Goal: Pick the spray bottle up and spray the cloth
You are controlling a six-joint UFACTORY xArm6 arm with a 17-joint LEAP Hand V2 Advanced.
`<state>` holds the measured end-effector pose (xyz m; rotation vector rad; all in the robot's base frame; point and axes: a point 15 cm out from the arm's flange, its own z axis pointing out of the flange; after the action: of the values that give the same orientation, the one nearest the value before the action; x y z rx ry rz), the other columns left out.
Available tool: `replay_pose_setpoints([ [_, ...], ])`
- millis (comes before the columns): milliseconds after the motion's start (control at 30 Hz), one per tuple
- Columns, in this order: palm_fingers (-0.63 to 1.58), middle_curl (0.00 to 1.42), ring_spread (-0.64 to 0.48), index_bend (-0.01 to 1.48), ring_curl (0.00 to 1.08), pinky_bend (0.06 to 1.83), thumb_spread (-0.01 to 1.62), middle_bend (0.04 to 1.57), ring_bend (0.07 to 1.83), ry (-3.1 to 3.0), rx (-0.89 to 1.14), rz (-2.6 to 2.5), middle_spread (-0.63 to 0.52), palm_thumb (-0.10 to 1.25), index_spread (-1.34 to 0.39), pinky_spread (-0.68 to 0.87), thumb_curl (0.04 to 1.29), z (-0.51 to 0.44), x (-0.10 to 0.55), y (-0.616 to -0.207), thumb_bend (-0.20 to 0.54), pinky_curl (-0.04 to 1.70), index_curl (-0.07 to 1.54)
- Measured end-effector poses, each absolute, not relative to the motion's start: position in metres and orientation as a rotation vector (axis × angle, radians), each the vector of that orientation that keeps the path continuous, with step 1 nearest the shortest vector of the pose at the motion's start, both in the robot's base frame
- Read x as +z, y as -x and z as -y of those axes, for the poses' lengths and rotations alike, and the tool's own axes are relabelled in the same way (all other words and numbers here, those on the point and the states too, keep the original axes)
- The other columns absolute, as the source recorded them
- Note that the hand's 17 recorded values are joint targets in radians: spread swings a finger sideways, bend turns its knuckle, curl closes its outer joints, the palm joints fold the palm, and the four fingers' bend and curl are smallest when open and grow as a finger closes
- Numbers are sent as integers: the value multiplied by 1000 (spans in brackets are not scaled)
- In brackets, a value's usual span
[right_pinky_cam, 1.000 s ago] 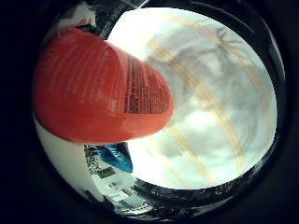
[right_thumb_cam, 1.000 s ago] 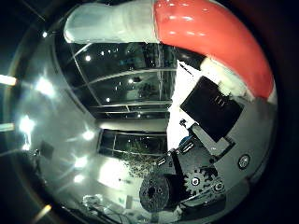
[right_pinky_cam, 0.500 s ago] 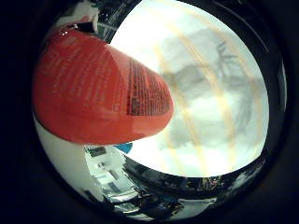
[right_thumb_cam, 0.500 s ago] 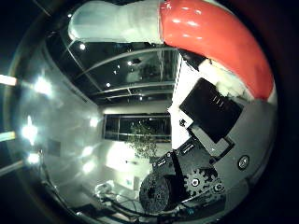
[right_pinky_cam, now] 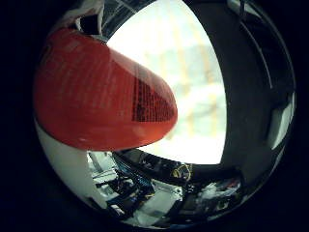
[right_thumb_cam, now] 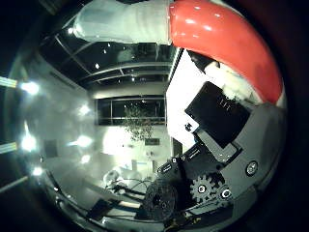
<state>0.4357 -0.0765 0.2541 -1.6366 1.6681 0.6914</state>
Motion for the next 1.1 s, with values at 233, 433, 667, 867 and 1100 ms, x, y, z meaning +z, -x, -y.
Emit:
replay_pose_setpoints([
  [233, 1210, 584, -143, 1158, 553, 1092, 800, 1342, 1464, 1934, 716, -1639, -86, 1048, -186, -181, 858, 32, 292, -447, -16, 1087, 677],
  [433, 1212, 581, -143, 1156, 553, 1073, 802, 1342, 1462, 2217, 705, -1623, -86, 1042, -186, -188, 867, -21, 305, -450, -16, 1117, 675],
  [667, 1214, 580, -143, 1155, 553, 1059, 798, 1341, 1461, 2574, 673, -1568, -86, 1036, -186, -193, 877, -92, 292, -436, -16, 1139, 675],
  [867, 1215, 583, -143, 1154, 553, 1051, 793, 1344, 1460, 2844, 646, -1489, -87, 1027, -186, -197, 881, -143, 300, -412, -17, 1151, 675],
  [1100, 1218, 584, -149, 1160, 553, 1044, 795, 1341, 1460, 3059, 487, -1523, -87, 1020, -187, -200, 882, -171, 300, -408, -16, 1160, 679],
])
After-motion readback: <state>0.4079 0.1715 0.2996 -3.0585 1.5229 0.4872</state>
